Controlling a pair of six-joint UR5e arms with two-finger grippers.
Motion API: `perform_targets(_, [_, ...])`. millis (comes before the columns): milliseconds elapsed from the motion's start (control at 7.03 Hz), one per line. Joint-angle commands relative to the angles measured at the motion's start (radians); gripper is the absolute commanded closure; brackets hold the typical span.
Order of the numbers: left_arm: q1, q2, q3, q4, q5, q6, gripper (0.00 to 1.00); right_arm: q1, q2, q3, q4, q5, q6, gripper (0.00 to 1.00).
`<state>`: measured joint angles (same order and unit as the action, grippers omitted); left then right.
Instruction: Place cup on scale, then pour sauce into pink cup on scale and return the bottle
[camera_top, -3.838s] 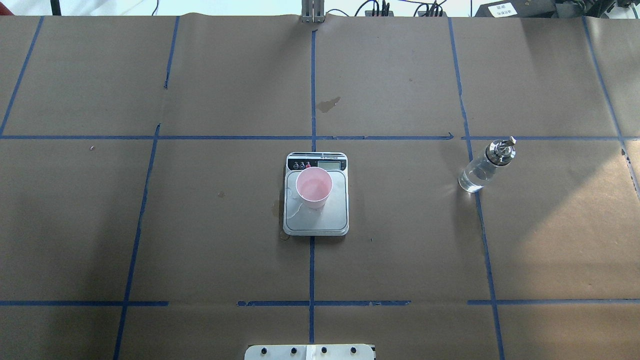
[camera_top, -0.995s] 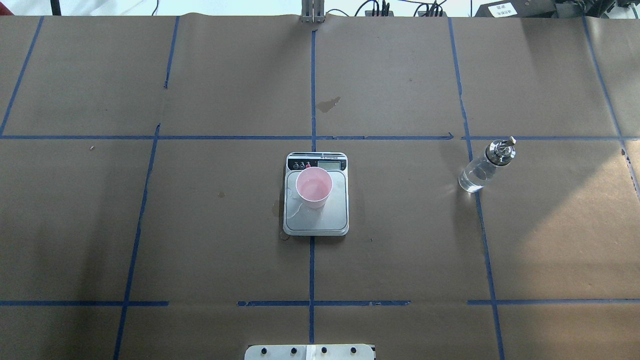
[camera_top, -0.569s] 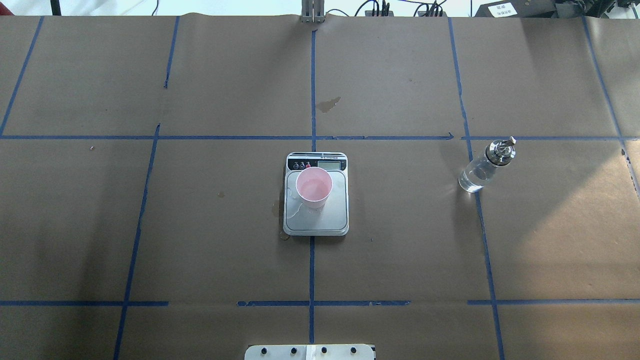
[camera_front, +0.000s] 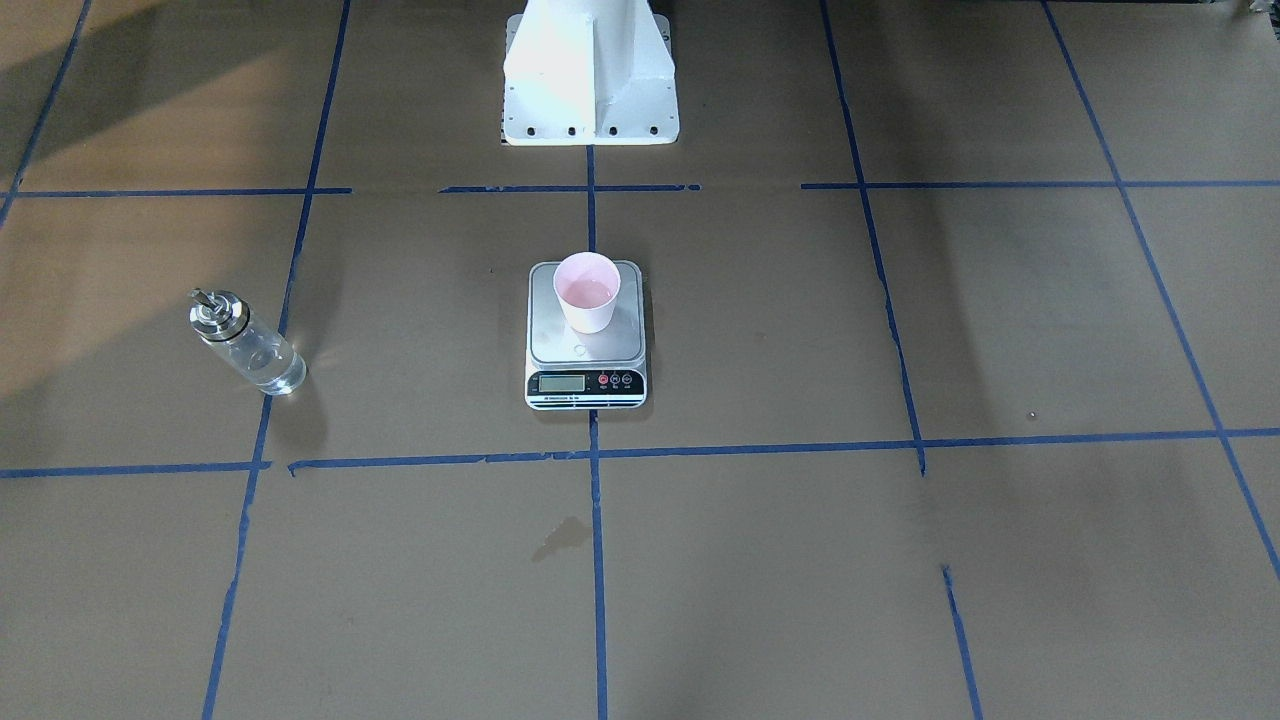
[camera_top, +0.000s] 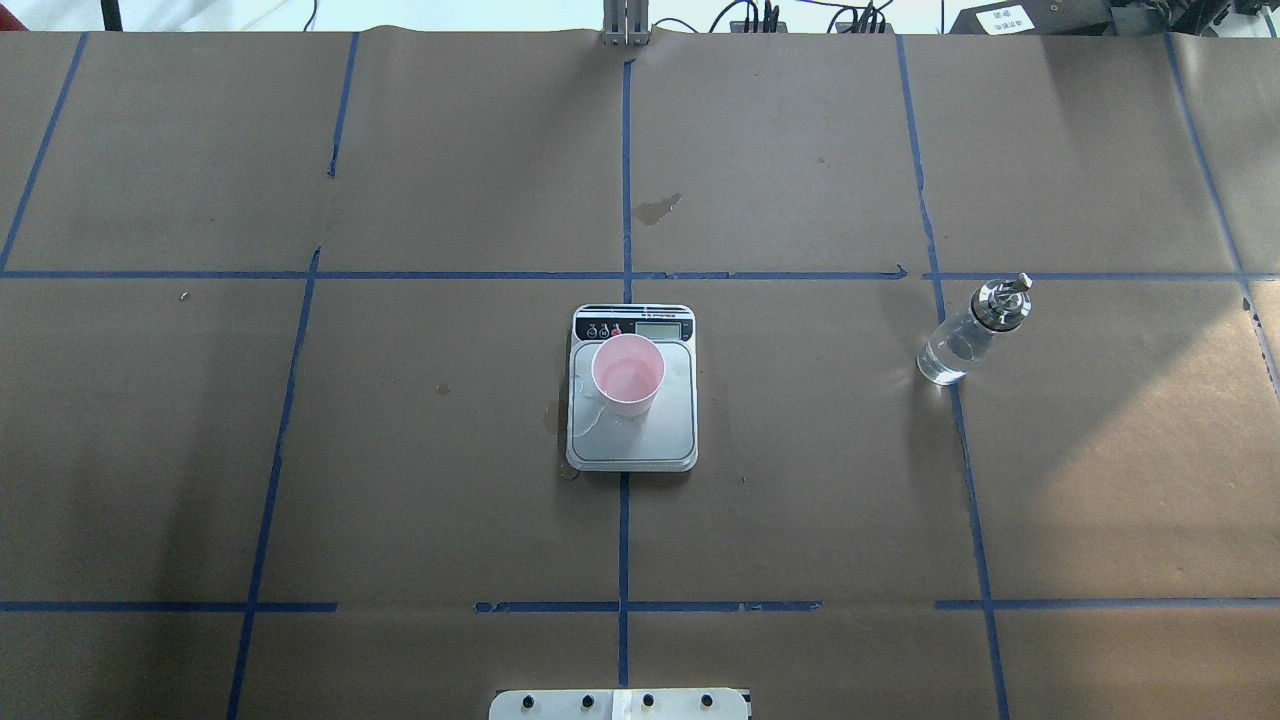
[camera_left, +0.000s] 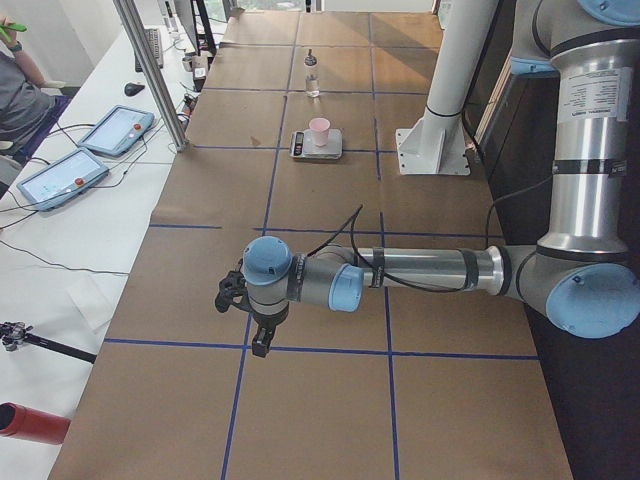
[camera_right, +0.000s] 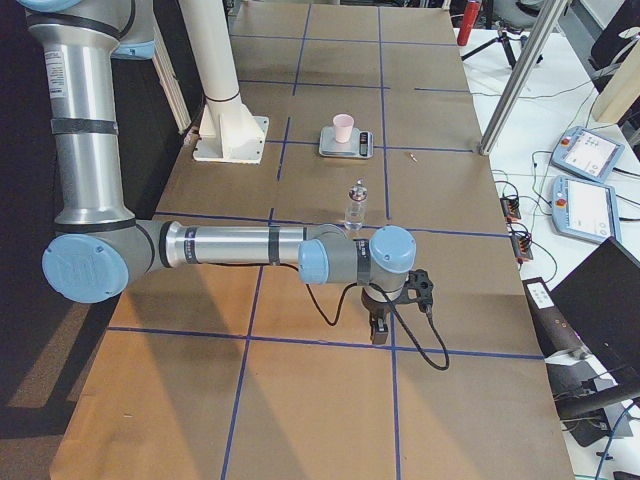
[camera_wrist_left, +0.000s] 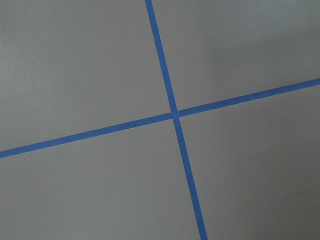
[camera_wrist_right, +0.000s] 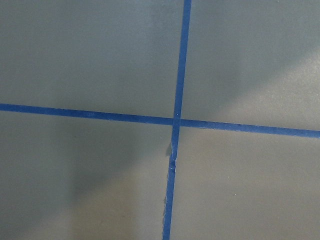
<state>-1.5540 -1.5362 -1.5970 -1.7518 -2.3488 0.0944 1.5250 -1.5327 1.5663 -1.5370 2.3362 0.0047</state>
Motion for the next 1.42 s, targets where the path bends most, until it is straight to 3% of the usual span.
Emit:
perform_targets(0, [-0.003,0.001,0.002,0.000,0.002,-0.002,0.00,0.000,0.000,0.000,0.000,0.000,0.000,0.00])
perform_targets(284, [-0.011,-0.001,-0.001,-0.009,0.002,-0.153,0.00,0.003,-0.004,-0.003,-0.002,-0.003,0.001,0.00])
perform_targets(569, [-0.011,0.002,0.003,-0.028,0.002,-0.157,0.00,0.011,-0.006,-0.006,0.000,-0.006,0.090,0.00])
perform_targets(1279, [-0.011,0.002,0.005,-0.028,0.002,-0.157,0.00,0.011,-0.006,-0.006,0.000,-0.005,0.094,0.00])
